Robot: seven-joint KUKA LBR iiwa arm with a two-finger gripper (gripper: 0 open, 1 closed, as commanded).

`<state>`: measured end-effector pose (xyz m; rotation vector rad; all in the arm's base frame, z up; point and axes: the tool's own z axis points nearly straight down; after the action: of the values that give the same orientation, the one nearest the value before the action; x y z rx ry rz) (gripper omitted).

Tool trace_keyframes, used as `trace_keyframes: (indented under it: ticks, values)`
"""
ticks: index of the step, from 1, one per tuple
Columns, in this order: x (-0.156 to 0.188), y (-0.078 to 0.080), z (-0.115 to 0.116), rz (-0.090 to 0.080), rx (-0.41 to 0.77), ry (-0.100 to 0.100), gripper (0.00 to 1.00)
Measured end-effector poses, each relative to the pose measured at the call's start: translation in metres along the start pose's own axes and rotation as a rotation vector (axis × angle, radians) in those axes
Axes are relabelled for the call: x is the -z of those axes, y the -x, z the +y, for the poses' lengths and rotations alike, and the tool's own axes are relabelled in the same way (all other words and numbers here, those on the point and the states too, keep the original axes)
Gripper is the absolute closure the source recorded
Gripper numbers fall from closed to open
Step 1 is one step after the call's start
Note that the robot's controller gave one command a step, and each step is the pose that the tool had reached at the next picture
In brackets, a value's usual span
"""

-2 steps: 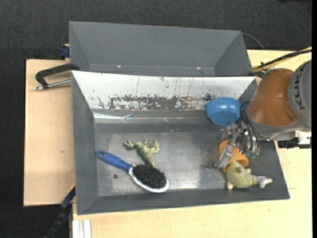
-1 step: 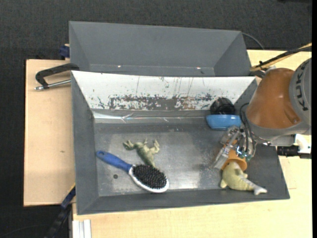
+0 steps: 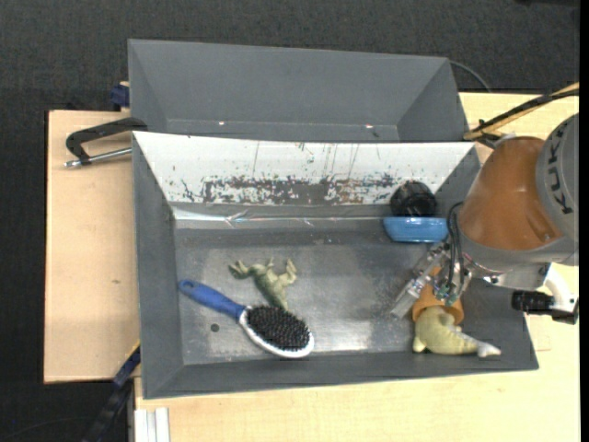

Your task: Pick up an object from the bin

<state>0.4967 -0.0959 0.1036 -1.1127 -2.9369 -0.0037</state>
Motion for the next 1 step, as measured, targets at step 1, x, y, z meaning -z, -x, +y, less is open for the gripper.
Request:
trace_keyframes:
  ticks: [1]
  values:
    - [-0.0339,0.0035,-0.0052,0.001,-0.264,-0.001,0.00]
